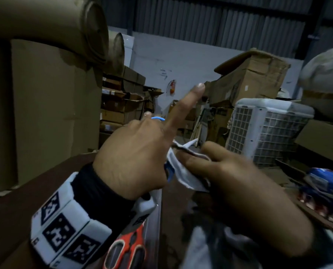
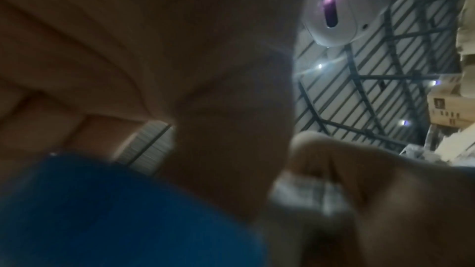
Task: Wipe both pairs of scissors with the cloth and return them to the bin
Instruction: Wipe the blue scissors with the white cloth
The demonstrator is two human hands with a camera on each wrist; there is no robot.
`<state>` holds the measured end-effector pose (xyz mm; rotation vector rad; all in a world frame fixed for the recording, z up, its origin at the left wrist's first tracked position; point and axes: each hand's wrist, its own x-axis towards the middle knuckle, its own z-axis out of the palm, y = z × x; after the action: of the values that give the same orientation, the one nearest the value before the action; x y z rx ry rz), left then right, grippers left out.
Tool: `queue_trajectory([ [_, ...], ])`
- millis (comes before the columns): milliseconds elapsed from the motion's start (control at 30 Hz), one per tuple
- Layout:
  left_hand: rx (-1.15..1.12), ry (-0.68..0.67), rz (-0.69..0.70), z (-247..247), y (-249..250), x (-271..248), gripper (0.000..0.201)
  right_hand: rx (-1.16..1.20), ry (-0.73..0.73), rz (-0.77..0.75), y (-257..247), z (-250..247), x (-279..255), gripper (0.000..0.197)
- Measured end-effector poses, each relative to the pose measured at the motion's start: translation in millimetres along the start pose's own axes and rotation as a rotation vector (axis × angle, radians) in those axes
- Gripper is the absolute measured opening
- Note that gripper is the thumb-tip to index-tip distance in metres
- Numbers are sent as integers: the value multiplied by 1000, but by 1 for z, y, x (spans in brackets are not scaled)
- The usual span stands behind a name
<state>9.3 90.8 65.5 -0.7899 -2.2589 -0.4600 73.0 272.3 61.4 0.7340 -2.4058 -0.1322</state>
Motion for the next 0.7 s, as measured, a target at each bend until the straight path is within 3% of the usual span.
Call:
queue_trajectory([
  [67, 117, -69, -52, -16, 9, -1, 133, -106, -15, 68, -9, 18, 3, 85],
  [133, 70, -43, -68, -22, 10, -3, 139, -163, 45, 143, -17, 31, 6, 78],
  [233, 57, -22, -92, -15, 6, -1, 136, -195, 124, 226, -17, 36, 7, 67],
  [367, 36, -16, -136, -11, 2, 4, 138, -157, 98, 273, -7, 42, 10, 80],
  [533, 70, -8, -99, -4, 0, 4, 139, -166, 169, 292, 10, 41, 9, 77],
  [700, 81, -53, -120, 4, 1, 7, 143, -214, 153, 331, 25, 54, 15, 75],
])
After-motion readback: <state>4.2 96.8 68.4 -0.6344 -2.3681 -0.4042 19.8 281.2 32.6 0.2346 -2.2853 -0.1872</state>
